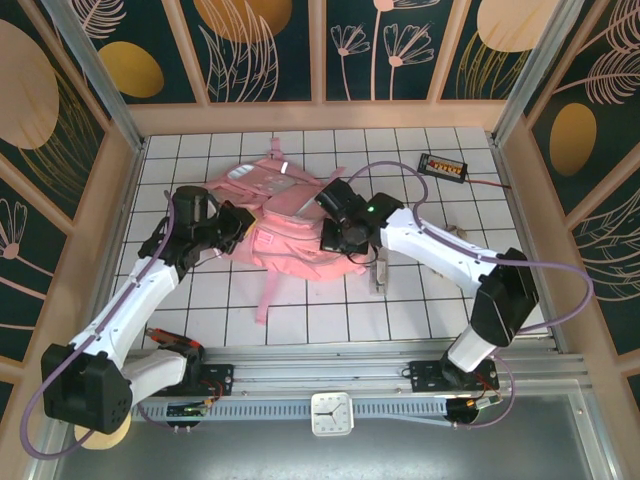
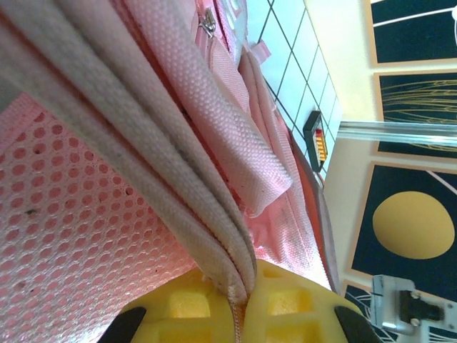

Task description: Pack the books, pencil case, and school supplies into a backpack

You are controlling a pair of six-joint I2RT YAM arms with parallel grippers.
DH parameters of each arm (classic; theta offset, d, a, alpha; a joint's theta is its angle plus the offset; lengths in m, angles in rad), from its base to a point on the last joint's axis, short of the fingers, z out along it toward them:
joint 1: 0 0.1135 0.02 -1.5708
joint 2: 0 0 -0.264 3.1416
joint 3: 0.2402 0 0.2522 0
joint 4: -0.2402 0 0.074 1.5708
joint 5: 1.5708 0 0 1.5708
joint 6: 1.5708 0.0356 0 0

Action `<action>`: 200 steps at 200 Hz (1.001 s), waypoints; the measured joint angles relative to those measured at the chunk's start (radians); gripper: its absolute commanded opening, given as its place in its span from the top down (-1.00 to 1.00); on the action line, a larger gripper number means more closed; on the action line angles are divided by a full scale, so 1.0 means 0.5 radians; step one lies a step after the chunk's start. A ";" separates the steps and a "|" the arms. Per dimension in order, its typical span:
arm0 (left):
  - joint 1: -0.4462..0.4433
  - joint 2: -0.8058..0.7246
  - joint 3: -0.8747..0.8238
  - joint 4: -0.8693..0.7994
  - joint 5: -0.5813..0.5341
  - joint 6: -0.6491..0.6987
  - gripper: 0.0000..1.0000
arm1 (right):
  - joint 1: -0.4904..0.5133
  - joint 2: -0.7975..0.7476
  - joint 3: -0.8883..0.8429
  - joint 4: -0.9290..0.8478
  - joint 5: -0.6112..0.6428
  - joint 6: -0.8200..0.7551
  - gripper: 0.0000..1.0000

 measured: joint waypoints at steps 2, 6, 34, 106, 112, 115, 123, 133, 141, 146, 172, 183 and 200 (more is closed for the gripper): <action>0.002 -0.005 0.000 -0.004 -0.001 0.004 1.00 | 0.000 -0.005 0.001 0.000 -0.005 -0.006 1.00; 0.006 -0.011 0.000 -0.014 -0.005 0.017 1.00 | 0.006 -0.016 0.009 -0.002 -0.011 -0.018 1.00; 0.042 -0.073 0.001 -0.066 -0.006 0.115 0.06 | 0.072 -0.042 0.094 -0.050 -0.027 -0.056 1.00; -0.060 -0.442 0.015 -0.223 0.101 0.189 -0.98 | 0.195 0.013 0.255 -0.018 -0.285 0.040 1.00; -0.100 -0.488 0.013 -0.223 0.100 0.150 -0.98 | 0.205 0.034 0.284 -0.018 -0.311 0.044 1.00; -0.121 -0.508 0.010 -0.219 0.098 0.124 -0.98 | 0.210 0.045 0.298 -0.018 -0.322 0.047 1.00; -0.176 -0.558 -0.007 -0.201 0.091 0.062 -0.98 | 0.218 0.072 0.337 -0.017 -0.350 0.047 1.00; -0.259 -0.608 -0.035 -0.182 0.072 -0.027 -0.98 | 0.225 0.103 0.385 -0.017 -0.388 0.046 1.00; -0.329 -0.629 -0.050 -0.179 0.043 -0.091 -0.98 | 0.231 0.124 0.422 -0.018 -0.410 0.045 1.00; -0.375 -0.633 -0.055 -0.179 0.027 -0.128 -0.98 | 0.232 0.136 0.444 -0.018 -0.426 0.044 1.00; -0.527 -0.652 -0.127 -0.169 -0.069 -0.317 -0.98 | 0.235 0.148 0.481 0.005 -0.491 0.024 1.00; -0.555 -0.687 -0.200 -0.136 -0.110 -0.414 -0.98 | 0.235 0.150 0.481 0.014 -0.509 0.015 1.00; -0.584 -0.728 -0.295 -0.118 -0.175 -0.553 -0.98 | 0.235 0.150 0.481 0.024 -0.536 0.008 1.00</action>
